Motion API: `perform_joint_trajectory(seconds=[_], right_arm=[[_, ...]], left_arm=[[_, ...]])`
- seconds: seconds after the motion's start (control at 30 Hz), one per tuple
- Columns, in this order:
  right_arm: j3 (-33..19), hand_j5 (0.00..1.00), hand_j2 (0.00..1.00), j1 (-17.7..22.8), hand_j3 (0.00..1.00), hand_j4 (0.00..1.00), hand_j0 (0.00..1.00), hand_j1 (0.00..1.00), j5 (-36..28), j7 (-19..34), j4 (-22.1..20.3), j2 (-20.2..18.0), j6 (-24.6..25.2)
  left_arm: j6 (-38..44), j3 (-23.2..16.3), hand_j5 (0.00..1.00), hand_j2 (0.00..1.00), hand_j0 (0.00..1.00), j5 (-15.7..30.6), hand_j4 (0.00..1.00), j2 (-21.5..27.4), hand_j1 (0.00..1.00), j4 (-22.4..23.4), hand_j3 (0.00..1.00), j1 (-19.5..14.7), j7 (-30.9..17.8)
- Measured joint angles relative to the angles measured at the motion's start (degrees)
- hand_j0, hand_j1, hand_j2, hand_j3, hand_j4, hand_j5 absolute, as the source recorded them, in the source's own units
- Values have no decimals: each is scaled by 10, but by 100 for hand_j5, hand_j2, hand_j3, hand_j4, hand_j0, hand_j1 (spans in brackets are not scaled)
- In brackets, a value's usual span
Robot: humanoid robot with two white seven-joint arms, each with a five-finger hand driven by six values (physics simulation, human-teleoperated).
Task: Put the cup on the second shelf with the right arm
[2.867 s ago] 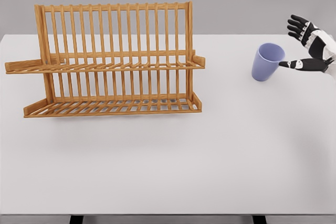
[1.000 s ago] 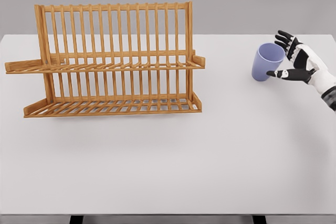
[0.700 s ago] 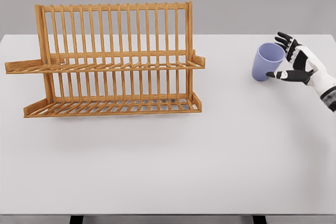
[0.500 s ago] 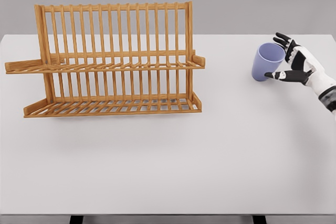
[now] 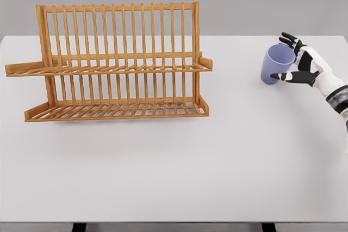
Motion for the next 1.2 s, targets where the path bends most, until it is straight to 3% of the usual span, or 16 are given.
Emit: perform_joint_trajectory(seconds=[0.07, 0.1, 0.23, 0.7, 1.2], right_arm=[[-1, 98, 98, -1, 98, 98, 98, 98, 3, 0, 0, 0, 1], [-2, 89, 89, 0, 89, 89, 89, 89, 4, -1, 0, 0, 1], [-3, 74, 74, 0, 74, 74, 74, 74, 3, -2, 0, 0, 1], [-3, 69, 69, -2, 69, 69, 69, 69, 10, 0, -9, -1, -4], [-5, 67, 67, 1, 67, 67, 67, 67, 7, 0, -77, -4, -5]], left_arm=[[0, 0, 100, 100, 100, 0, 100, 0, 100, 0, 100, 0, 0], [0, 0, 100, 100, 100, 0, 100, 0, 100, 0, 100, 0, 0], [0, 0, 100, 100, 100, 0, 100, 0, 100, 0, 100, 0, 0], [0, 0, 100, 100, 100, 0, 100, 0, 100, 0, 100, 0, 0], [0, 0, 100, 100, 100, 0, 100, 0, 100, 0, 100, 0, 0]])
